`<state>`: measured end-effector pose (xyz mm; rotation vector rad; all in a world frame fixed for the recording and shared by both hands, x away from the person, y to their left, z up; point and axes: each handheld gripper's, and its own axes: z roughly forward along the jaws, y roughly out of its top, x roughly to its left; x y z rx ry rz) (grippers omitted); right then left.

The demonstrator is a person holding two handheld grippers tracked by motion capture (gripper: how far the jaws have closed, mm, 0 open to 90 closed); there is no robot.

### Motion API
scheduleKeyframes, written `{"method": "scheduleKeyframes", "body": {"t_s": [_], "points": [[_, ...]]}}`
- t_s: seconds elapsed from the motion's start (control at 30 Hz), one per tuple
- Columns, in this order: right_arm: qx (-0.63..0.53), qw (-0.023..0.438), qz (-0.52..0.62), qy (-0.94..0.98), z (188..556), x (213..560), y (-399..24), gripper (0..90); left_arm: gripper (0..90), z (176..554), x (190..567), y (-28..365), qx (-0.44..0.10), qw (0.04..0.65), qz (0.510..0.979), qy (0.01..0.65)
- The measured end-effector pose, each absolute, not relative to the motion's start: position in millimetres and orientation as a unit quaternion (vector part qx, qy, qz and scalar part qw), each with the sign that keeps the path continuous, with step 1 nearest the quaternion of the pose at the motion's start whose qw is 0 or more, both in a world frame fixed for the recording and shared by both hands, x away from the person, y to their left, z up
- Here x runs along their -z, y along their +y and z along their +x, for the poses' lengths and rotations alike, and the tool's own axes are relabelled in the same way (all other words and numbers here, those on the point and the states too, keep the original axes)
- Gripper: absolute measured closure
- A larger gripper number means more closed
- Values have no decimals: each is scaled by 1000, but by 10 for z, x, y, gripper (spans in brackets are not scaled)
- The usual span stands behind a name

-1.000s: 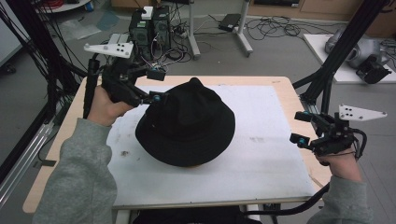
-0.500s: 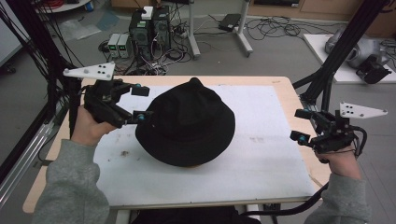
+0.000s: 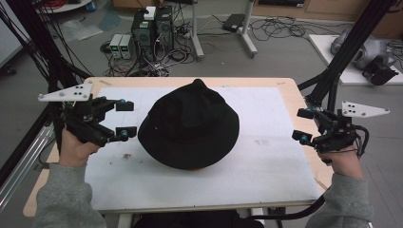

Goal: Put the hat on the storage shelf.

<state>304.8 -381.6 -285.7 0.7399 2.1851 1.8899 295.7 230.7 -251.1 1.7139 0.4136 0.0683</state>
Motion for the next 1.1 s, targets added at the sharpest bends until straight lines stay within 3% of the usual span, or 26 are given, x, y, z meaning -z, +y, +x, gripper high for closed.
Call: {"method": "scheduleKeyframes", "body": {"t_s": [0.33, 1.1], "points": [[-635, 83, 250, 726, 3067, 2847, -3813, 20, 88, 2831, 2671, 2472, -24, 653, 734, 184], [-633, 107, 253, 724, 3056, 2810, -3715, 20, 88, 2601, 2748, 2801, -96, 651, 715, 239]]}}
